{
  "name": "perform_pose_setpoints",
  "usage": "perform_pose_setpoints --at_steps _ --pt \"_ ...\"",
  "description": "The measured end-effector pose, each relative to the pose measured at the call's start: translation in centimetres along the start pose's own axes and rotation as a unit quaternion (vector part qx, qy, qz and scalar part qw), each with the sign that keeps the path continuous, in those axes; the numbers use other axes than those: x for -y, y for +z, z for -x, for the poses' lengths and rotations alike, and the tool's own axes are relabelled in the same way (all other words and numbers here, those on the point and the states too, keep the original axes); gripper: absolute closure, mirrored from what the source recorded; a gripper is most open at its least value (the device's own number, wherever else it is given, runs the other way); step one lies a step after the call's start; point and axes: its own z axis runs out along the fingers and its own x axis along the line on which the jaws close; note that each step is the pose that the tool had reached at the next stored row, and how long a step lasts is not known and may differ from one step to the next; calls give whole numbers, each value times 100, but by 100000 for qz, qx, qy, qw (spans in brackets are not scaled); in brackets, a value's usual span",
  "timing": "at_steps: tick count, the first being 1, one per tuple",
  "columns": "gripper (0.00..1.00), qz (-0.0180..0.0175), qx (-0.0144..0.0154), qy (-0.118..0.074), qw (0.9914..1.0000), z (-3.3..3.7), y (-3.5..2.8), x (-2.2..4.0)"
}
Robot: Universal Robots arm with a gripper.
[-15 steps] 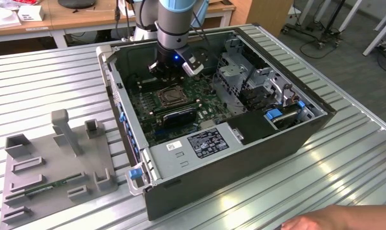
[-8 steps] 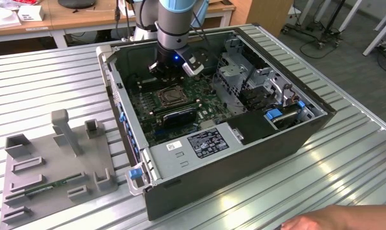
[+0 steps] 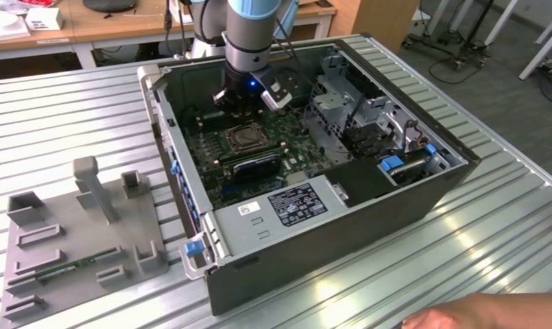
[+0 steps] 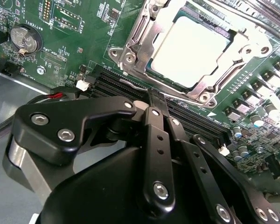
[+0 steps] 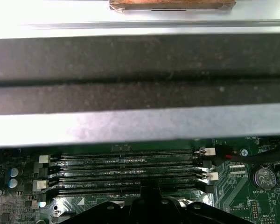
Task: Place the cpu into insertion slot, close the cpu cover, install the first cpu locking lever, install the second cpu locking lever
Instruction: 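Install the first cpu locking lever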
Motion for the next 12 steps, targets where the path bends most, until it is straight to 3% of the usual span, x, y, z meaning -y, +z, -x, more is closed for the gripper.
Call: perform_pose_setpoints --at_steps 8,12 --pt "89 -10 26 -9 100000 0 10 2" --pt "89 -248 133 -35 100000 0 15 3"
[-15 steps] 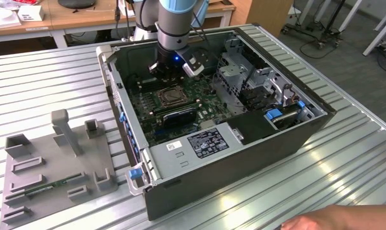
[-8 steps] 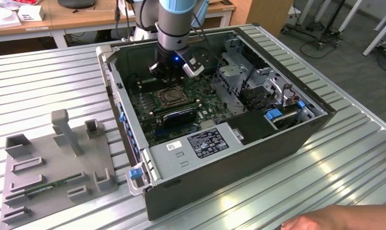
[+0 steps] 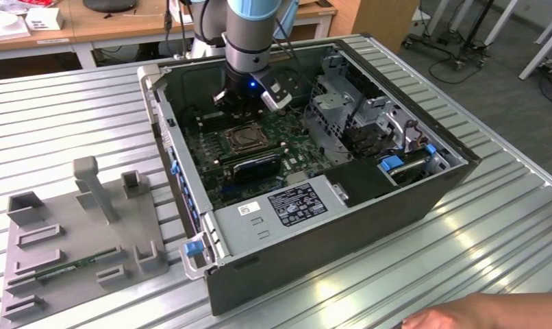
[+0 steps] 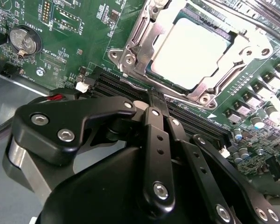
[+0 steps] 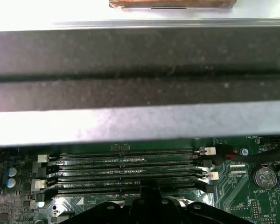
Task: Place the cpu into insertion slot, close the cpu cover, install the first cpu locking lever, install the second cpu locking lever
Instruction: 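Install the first cpu locking lever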
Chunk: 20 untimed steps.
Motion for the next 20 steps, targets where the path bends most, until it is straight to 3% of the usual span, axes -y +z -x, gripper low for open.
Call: perform_pose_setpoints --at_steps 8,20 --pt "89 -750 265 -76 99997 0 10 2" --pt "89 -783 287 -81 99996 0 0 0"
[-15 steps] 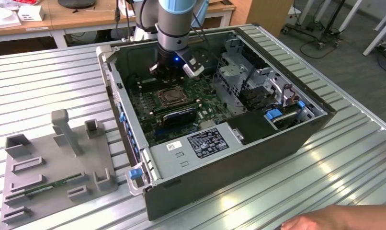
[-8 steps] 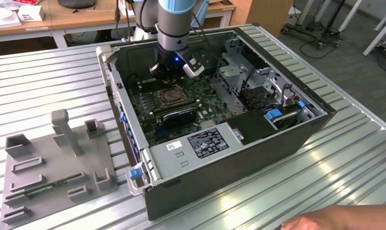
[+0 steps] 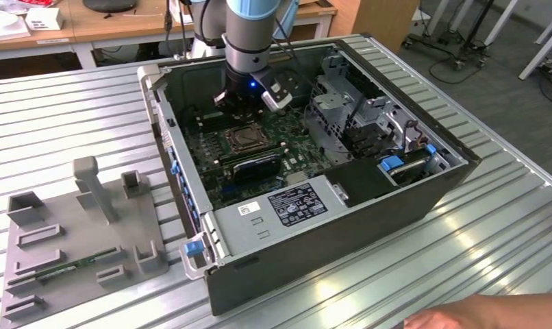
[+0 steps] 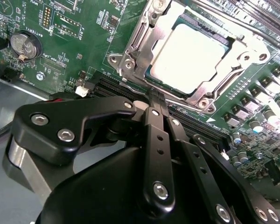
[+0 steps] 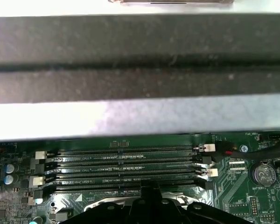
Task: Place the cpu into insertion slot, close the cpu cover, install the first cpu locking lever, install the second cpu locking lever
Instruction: 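Install the first cpu locking lever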
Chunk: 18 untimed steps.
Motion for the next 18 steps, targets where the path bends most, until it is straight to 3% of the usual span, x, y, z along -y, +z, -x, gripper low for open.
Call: perform_pose_setpoints --at_steps 18 --pt "89 -3 0 1 100000 10 -300 -57"
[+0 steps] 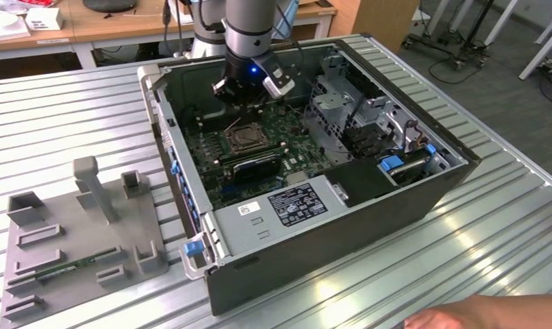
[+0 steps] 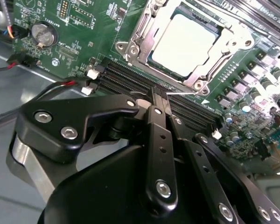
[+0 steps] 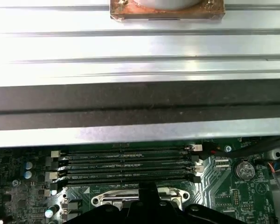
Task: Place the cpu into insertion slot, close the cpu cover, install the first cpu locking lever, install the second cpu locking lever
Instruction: 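Install the first cpu locking lever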
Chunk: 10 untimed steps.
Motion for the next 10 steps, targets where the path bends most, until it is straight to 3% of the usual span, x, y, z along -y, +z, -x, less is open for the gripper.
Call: perform_pose_setpoints --at_steps 7,10 --pt "89 -1 1 -1 100000 3 -95 -18" --pt "89 13 6 -2 100000 3 -100 -19"
